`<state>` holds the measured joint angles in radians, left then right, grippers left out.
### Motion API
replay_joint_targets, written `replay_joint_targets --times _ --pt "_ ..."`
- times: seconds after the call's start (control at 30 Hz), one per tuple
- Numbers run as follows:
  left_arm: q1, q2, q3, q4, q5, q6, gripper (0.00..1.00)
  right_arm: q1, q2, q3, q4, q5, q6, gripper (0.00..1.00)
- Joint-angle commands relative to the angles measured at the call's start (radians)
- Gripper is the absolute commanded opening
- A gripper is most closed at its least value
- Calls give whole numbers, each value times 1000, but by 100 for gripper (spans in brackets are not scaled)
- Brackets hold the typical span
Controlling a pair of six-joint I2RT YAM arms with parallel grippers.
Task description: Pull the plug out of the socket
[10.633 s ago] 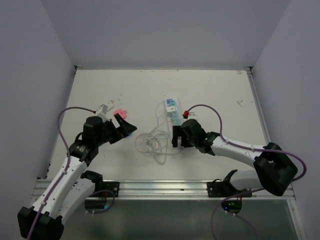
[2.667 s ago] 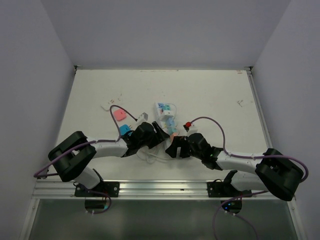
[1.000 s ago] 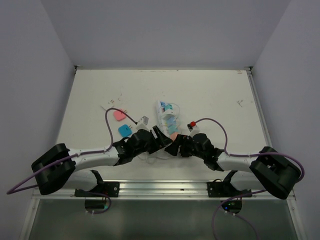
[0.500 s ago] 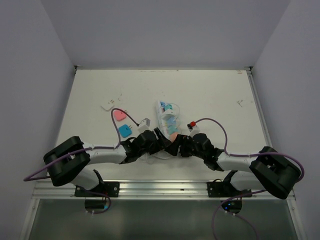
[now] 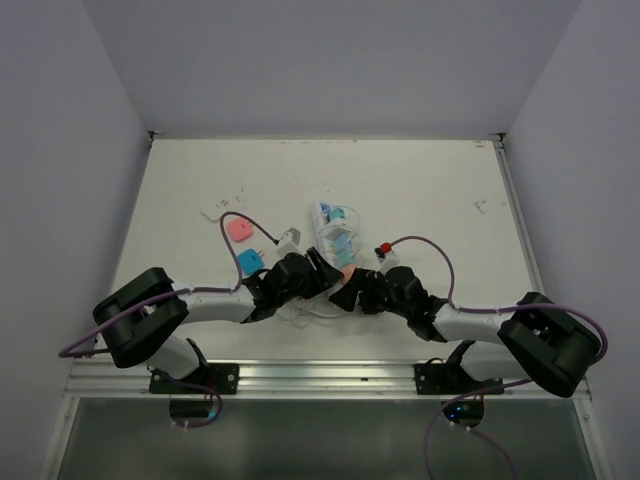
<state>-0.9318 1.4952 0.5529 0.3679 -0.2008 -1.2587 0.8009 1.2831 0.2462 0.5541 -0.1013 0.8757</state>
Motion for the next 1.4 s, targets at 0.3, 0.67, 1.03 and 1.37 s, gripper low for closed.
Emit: replay_joint_targets --times 0.3,0.67,1.03,1.37 --pt "1 8 9 78 -2 93 38 3 28 38 96 -69 16 0" --pt "1 -79 -34 -7 -57 111 5 1 -63 70 -35 -52 3 50" --pt "1 -112 -54 -57 -74 111 0 1 -252 117 -269 -11 -29 88" --pt "2 -121 -53 -78 -88 105 0 1 -266 136 -353 -2 -52 99"
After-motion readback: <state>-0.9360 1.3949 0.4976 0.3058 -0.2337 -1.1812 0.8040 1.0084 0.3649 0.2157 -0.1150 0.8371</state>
